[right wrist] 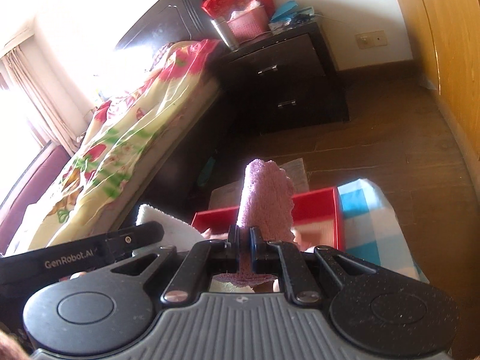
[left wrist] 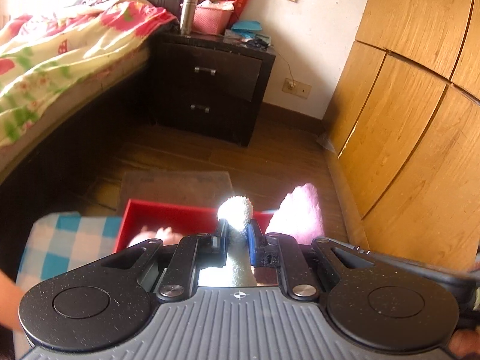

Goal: Organize soft objects
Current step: 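Carry the towel and pink cloth into the red box and open both tools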

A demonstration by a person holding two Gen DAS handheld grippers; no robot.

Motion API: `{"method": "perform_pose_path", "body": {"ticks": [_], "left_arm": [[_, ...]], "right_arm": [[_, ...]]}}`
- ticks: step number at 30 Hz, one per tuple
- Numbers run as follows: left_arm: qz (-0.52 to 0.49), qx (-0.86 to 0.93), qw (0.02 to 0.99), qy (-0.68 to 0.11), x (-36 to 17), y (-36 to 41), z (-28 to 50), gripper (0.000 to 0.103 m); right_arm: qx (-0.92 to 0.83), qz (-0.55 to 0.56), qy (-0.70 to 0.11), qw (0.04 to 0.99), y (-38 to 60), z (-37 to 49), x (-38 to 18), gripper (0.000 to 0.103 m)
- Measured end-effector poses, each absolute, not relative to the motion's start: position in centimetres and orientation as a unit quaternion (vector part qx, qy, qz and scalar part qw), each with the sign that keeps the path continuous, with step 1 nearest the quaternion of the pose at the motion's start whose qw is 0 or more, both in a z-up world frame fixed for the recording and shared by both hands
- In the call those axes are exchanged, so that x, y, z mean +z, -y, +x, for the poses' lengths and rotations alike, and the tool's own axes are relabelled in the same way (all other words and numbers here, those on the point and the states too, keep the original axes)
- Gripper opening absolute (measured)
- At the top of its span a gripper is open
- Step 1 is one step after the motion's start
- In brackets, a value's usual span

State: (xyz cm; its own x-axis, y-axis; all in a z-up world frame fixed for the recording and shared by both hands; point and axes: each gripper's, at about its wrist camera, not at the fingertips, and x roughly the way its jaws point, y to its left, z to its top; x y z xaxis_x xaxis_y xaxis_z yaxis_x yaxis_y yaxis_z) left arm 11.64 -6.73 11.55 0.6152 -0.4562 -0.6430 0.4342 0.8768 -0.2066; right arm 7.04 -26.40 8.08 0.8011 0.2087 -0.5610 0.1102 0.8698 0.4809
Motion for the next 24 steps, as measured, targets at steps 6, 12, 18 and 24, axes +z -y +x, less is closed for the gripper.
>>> {"method": "perform_pose_path", "body": {"ticks": [6, 12, 18, 24], "left_arm": [[0.003, -0.235, 0.908, -0.346, 11.7, 7.9, 13.0, 0.011], [0.007, -0.228, 0.897, -0.380, 8.3, 8.0, 13.7, 0.011], [0.005, -0.218, 0.892, -0.395, 6.8, 7.2, 14.5, 0.011], [0.015, -0.207, 0.892, -0.402, 5.7, 7.1, 15.2, 0.011]], "right_arm": [[0.020, 0.251, -0.318, 0.914, 26.8, 9.1, 6.7, 0.000], [0.013, 0.240, -0.337, 0.910, 26.6, 10.4, 4.6, 0.000], [0.006, 0.226, -0.359, 0.905, 26.2, 11.2, 3.2, 0.000], [0.004, 0.210, -0.370, 0.905, 25.2, 11.9, 2.2, 0.000]]}}
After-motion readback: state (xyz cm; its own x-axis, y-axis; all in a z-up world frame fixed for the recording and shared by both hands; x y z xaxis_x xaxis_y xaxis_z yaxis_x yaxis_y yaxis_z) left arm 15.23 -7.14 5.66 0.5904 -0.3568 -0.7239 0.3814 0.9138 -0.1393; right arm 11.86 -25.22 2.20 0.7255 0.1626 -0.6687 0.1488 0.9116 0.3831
